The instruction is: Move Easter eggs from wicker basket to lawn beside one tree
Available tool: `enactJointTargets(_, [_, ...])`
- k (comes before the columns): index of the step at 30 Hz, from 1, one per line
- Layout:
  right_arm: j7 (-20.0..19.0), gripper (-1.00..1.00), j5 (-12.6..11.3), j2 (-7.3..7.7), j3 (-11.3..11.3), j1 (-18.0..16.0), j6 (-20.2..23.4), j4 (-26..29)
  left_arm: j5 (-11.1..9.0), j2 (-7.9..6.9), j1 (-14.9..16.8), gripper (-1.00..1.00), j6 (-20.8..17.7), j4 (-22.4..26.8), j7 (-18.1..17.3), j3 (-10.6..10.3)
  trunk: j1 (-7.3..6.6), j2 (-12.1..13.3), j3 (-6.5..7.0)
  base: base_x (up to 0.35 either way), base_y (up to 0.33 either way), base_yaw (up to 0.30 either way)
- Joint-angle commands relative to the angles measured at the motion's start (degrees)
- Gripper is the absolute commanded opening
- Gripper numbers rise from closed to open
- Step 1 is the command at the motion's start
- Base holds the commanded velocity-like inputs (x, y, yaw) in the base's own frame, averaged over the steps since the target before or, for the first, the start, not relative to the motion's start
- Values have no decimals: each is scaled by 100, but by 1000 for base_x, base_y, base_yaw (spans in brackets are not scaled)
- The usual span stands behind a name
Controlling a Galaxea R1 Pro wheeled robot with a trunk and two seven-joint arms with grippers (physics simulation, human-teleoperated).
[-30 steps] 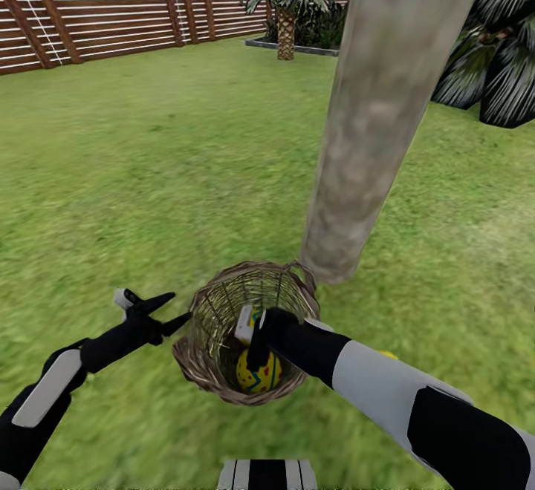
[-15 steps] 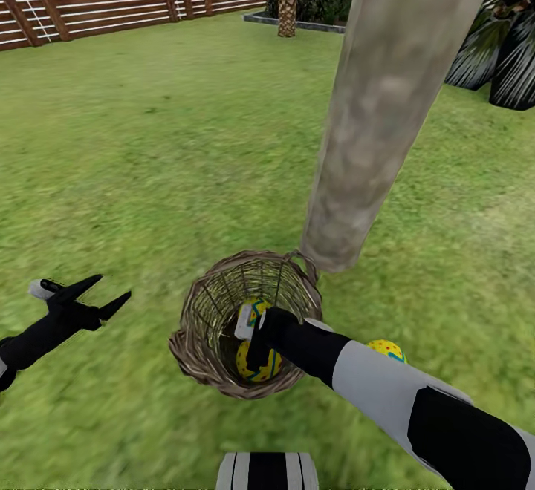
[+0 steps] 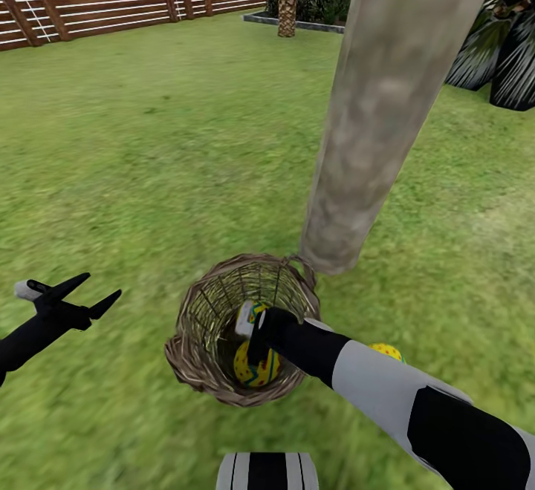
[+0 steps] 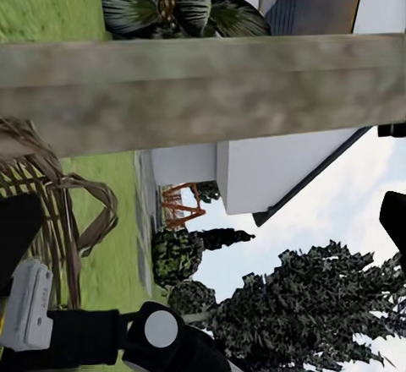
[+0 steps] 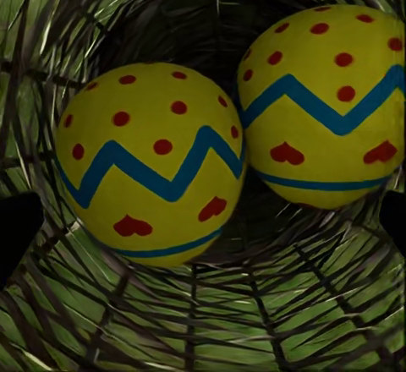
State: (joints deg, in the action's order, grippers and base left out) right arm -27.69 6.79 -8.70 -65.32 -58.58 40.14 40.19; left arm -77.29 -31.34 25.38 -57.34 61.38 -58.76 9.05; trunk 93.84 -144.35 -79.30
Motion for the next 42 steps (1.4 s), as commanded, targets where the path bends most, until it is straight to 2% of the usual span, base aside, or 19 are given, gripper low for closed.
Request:
enactJointTargets(1, [-27, 100, 60, 0, -7, -4, 13, 5, -1, 3, 2, 100, -23, -1, -13, 0, 0, -2, -4, 73, -36, 0])
enactJointTargets(5, [-3, 100, 59, 3, -7, -5, 19, -16, 3, 26, 2, 100, -23, -3, -13, 0, 0, -2, -4, 26, -13, 0])
enactJointTargets(22, [20, 100, 56, 0, -16, -5, 23, -7, 12, 31, 2, 100, -23, 4, -13, 0, 44, -24, -381, 1, 0, 0])
enactJointTargets(25, [15, 100, 49, -13, -8, -62, 120, -41, 4, 101, -56, 100, -15, -14, -17, -34, 44, -25, -380, 0, 0, 0])
enactJointTargets(33, [-7, 100, 76, -14, -23, -118, 351, -46, 6, 60, -134, 100, -14, -55, -4, -9, 52, -29, -446, 0, 0, 0])
enactJointTargets(42, [-8, 100, 76, -9, 237, -119, 382, -20, 6, 58, -136, 100, -14, -56, -4, -9, 73, -39, -624, 0, 0, 0])
